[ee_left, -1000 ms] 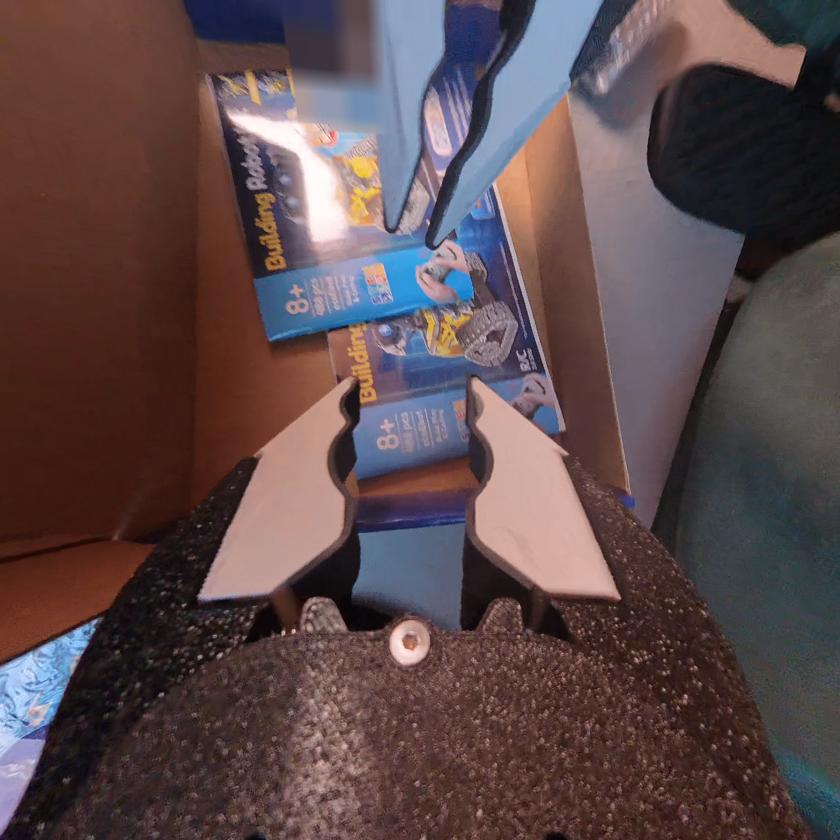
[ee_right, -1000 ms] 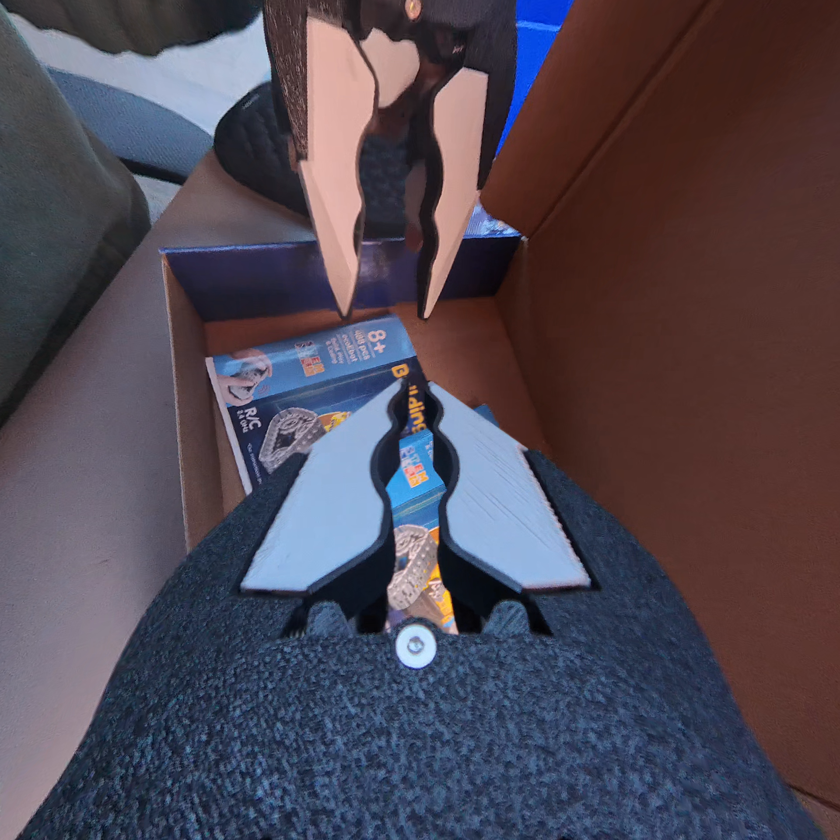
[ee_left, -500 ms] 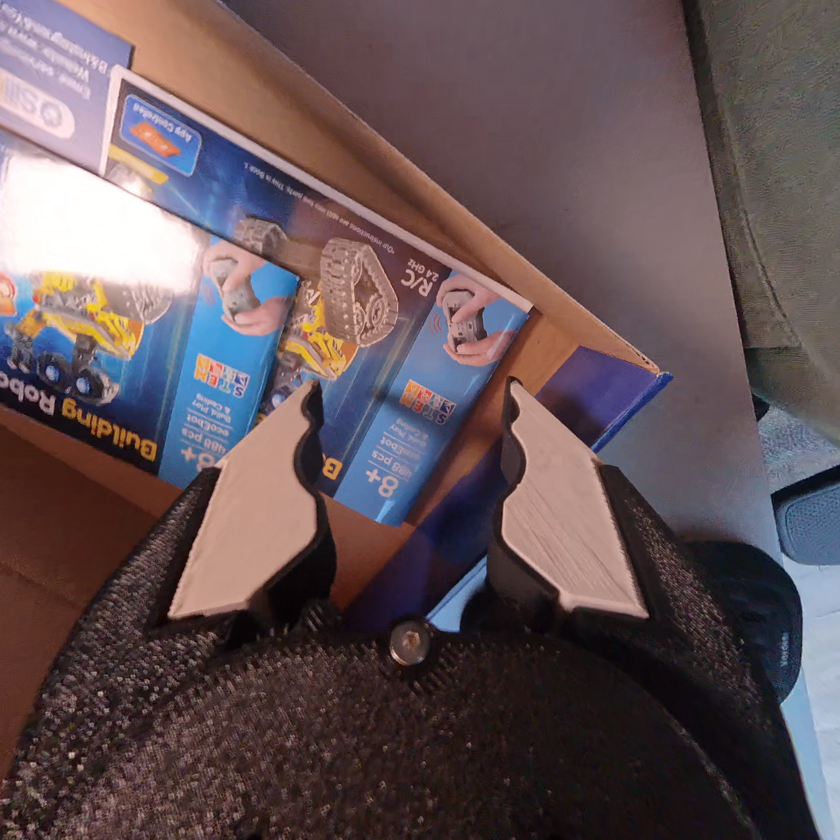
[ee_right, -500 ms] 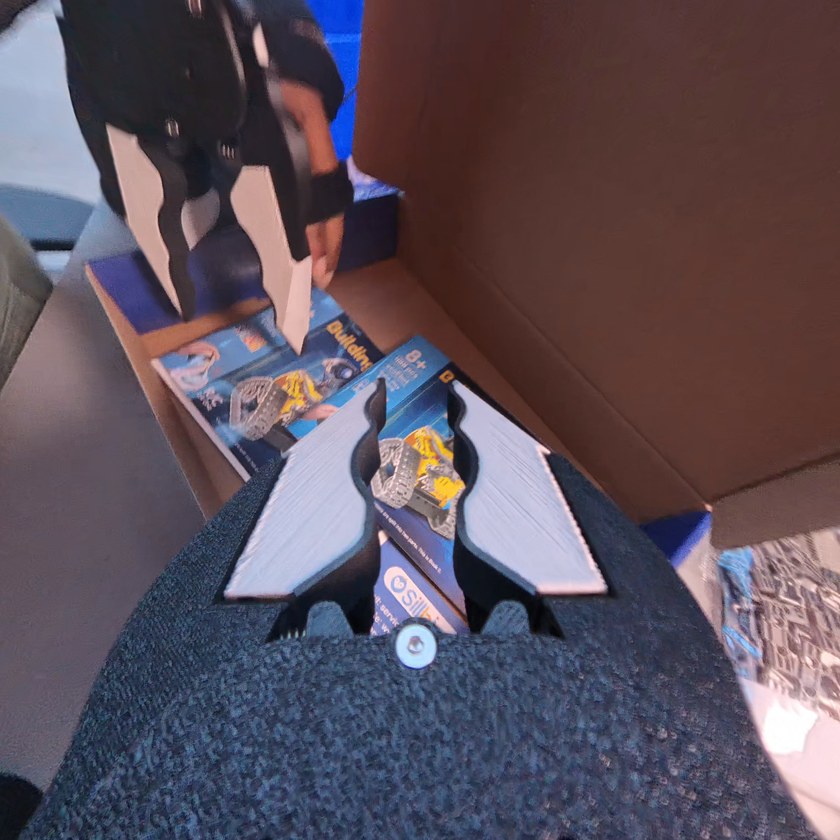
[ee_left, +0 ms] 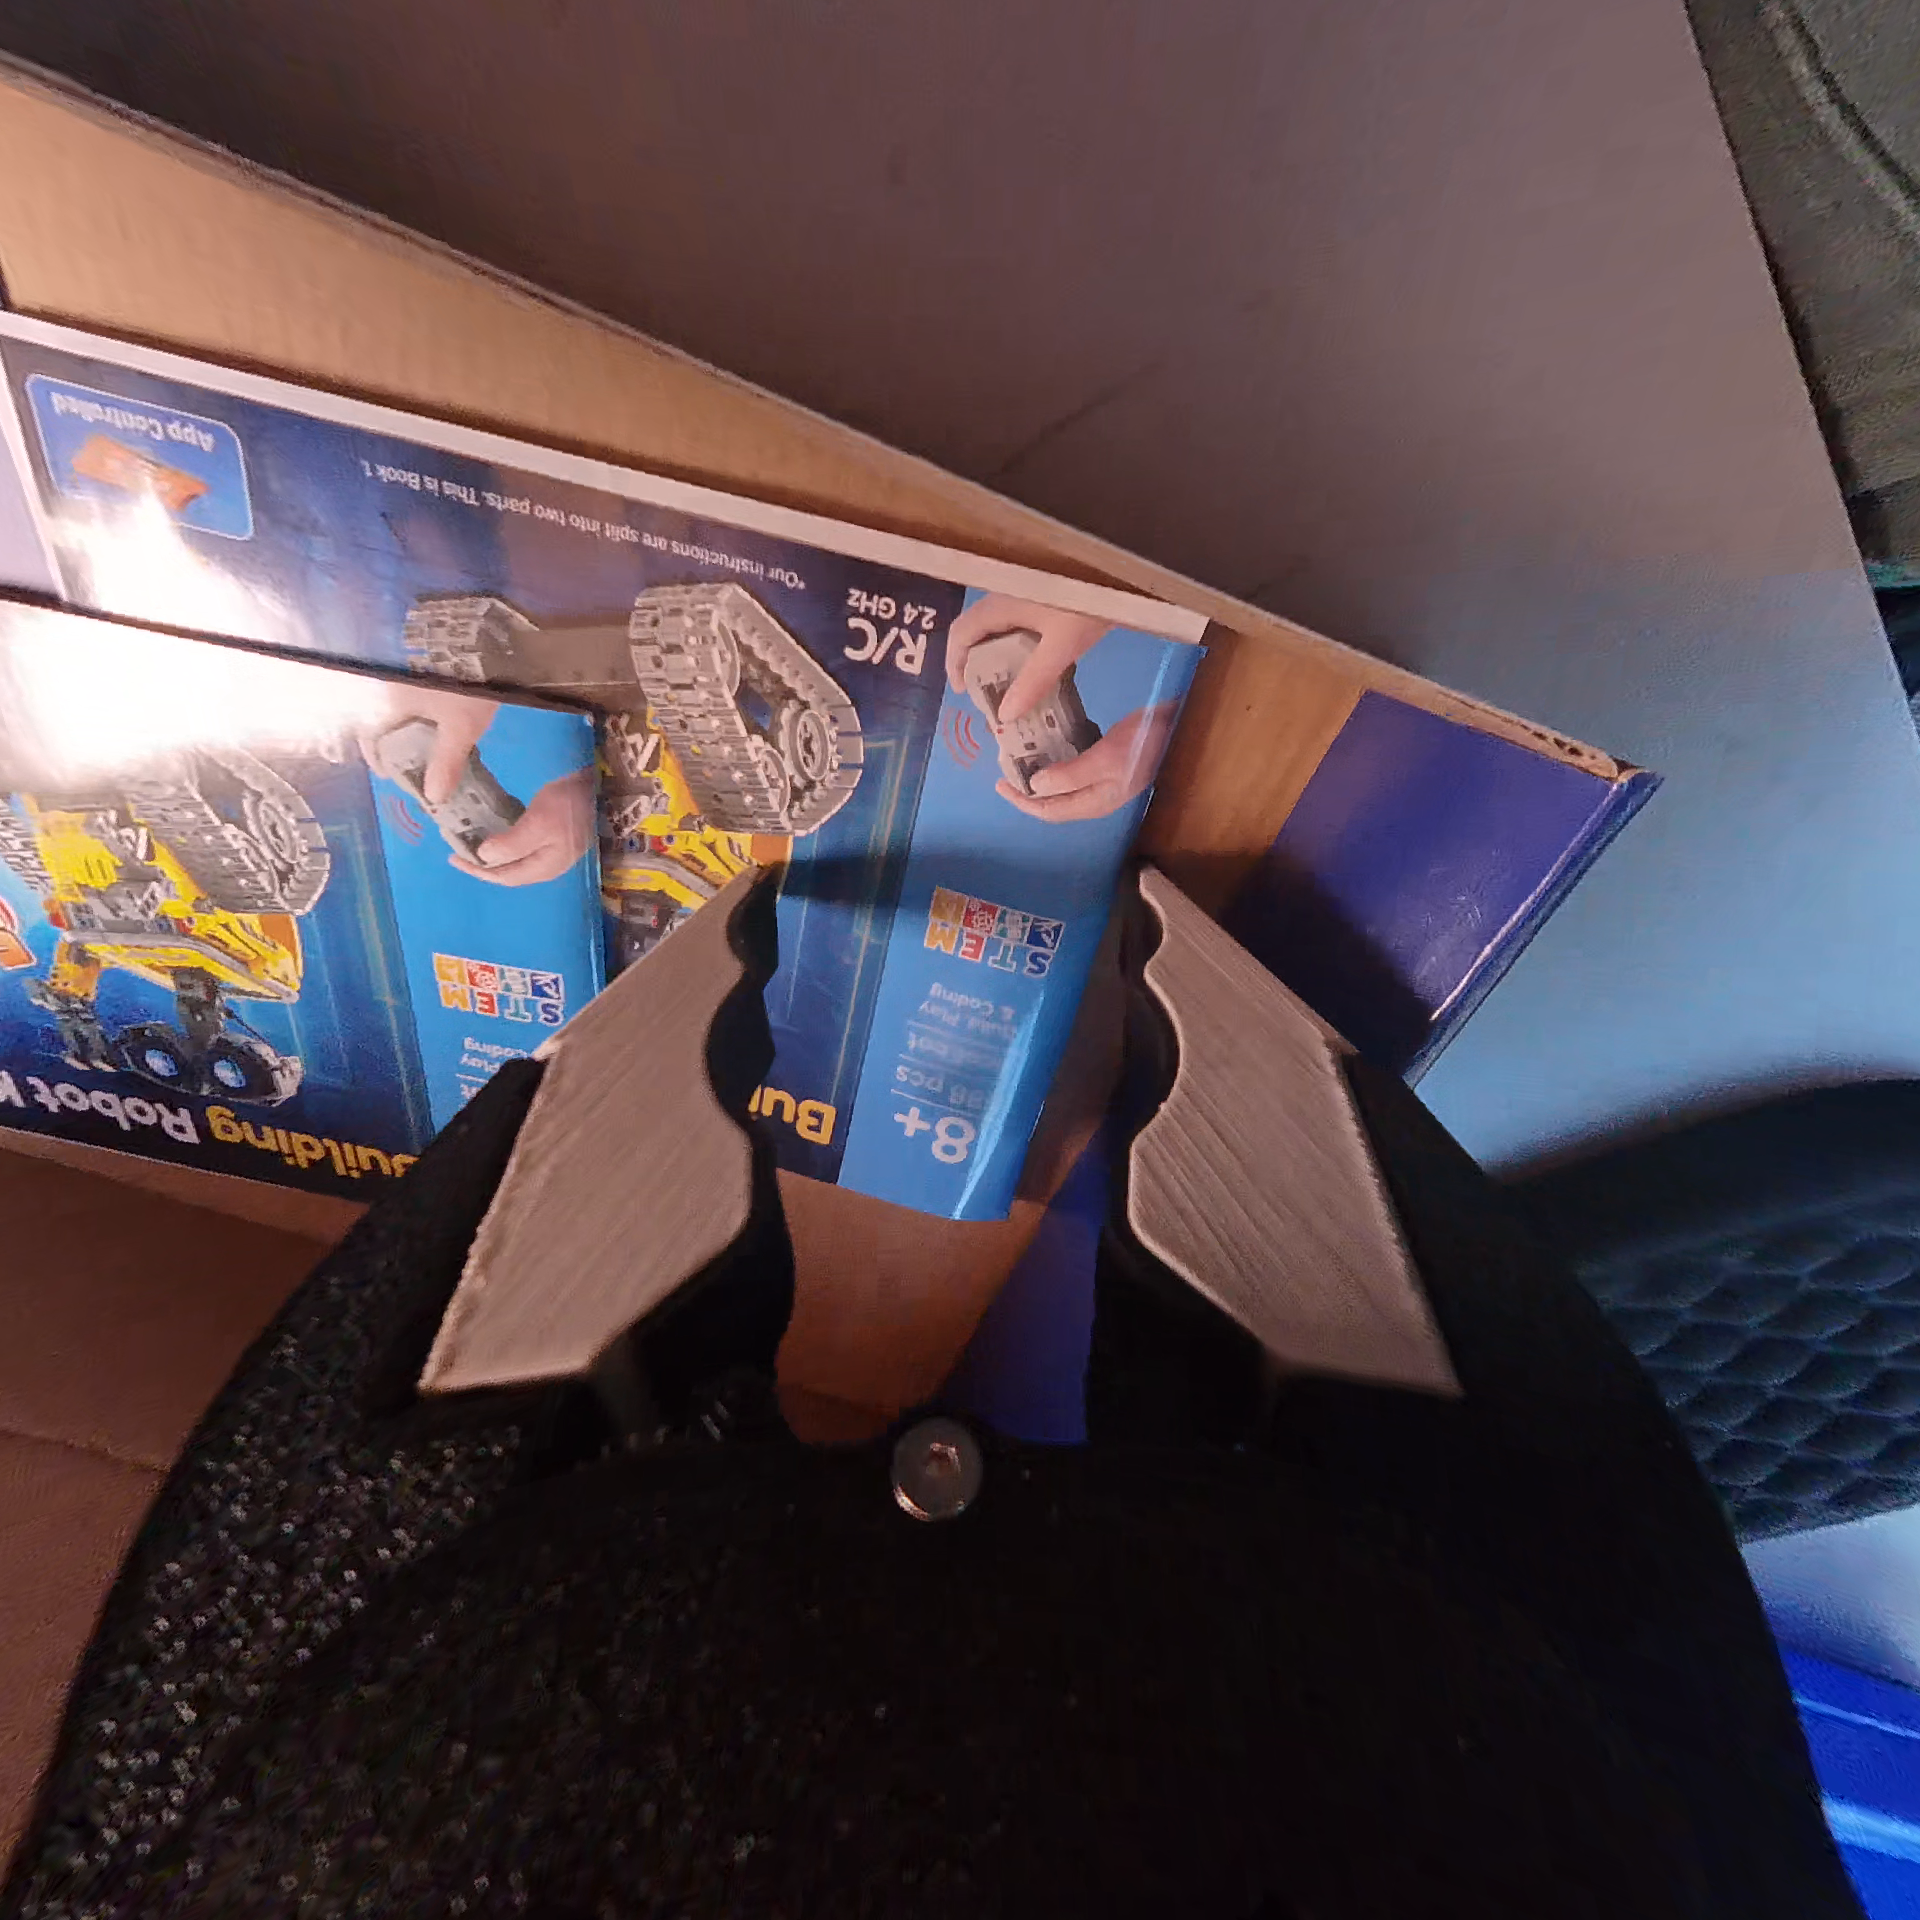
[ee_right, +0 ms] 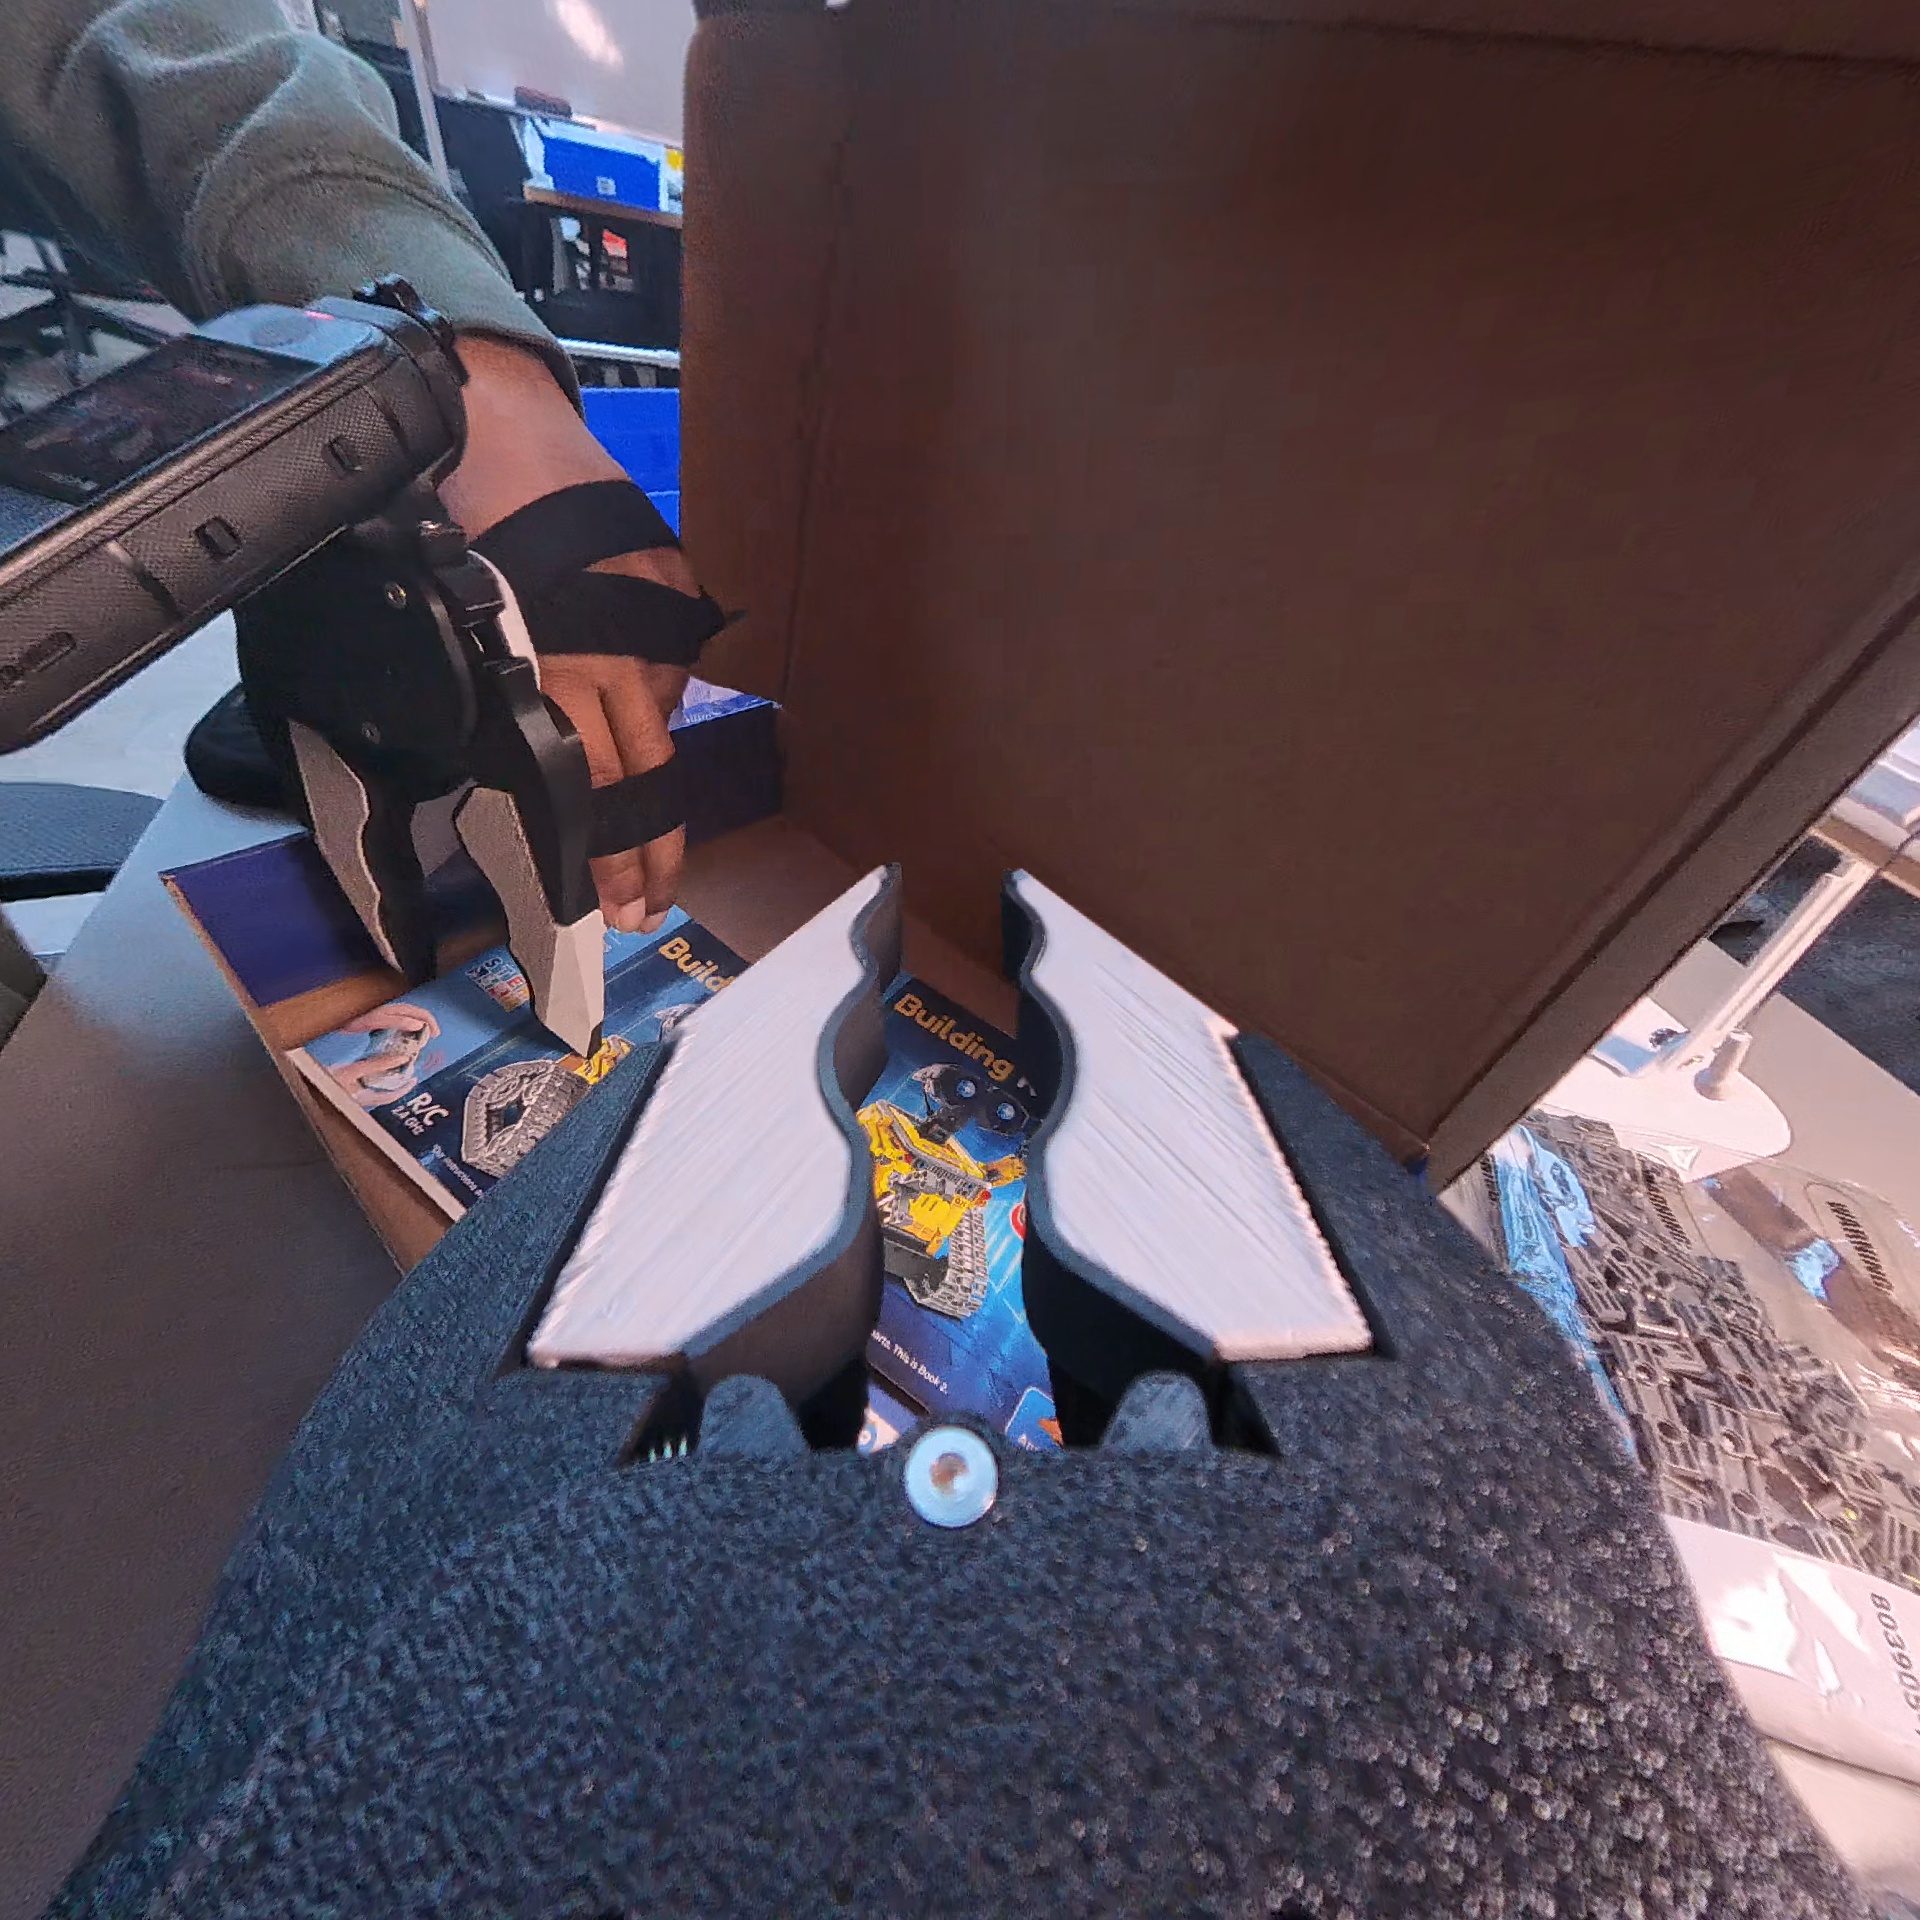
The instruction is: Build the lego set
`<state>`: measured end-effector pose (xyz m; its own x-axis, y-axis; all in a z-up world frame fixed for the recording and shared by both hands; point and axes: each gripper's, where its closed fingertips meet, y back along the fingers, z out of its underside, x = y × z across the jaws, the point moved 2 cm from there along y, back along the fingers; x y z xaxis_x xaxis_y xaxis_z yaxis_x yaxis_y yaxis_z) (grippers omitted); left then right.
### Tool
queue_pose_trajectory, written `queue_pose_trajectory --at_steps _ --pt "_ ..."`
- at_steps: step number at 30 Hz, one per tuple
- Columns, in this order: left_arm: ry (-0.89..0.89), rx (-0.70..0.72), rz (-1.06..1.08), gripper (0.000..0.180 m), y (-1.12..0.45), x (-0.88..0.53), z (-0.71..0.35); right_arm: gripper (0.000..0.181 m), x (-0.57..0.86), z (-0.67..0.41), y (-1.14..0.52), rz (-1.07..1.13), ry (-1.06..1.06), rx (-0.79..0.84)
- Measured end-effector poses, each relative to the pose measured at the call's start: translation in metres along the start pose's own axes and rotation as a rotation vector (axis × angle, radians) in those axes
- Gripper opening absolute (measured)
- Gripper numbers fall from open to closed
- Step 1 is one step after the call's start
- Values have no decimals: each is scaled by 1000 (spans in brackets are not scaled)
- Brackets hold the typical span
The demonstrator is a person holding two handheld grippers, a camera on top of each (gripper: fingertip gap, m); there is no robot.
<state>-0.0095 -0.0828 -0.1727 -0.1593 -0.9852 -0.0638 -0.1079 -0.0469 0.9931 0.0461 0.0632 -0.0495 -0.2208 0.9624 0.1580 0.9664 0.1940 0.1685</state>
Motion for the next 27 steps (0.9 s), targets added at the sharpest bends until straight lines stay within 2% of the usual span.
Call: queue_pose_trajectory --at_steps 2,4,7,11,16,20,22,24,26,27 --pt "16 44 -17 64 0 1 0 16 0 -2 2 2 1 17" --pt "15 79 -31 53 0 6 0 15 1 -2 3 9 -2 23" --pt "-40 56 -78 28 1 11 -2 14 1 -2 3 20 10 26" --pt "-47 74 -168 10 8 7 -6 13 -1 -1 2 34 40 18" --pt "65 185 -348 4 61 -17 -15 13 0 -5 6 49 41 53" --pt "186 306 -495 5 101 -36 -12 15 -1 -14 14 18 32 146" --pt "239 371 -559 4 115 -39 -9 22 -10 -23 19 -57 2 214" --pt "281 435 -610 4 127 -41 -5 38 -29 -31 24 -194 -30 243" --pt "308 504 -637 4 135 -39 -7 58 -49 -19 16 -269 20 114" --pt "313 523 -647 4 138 -38 -7 60 -52 -7 8 -244 93 28"
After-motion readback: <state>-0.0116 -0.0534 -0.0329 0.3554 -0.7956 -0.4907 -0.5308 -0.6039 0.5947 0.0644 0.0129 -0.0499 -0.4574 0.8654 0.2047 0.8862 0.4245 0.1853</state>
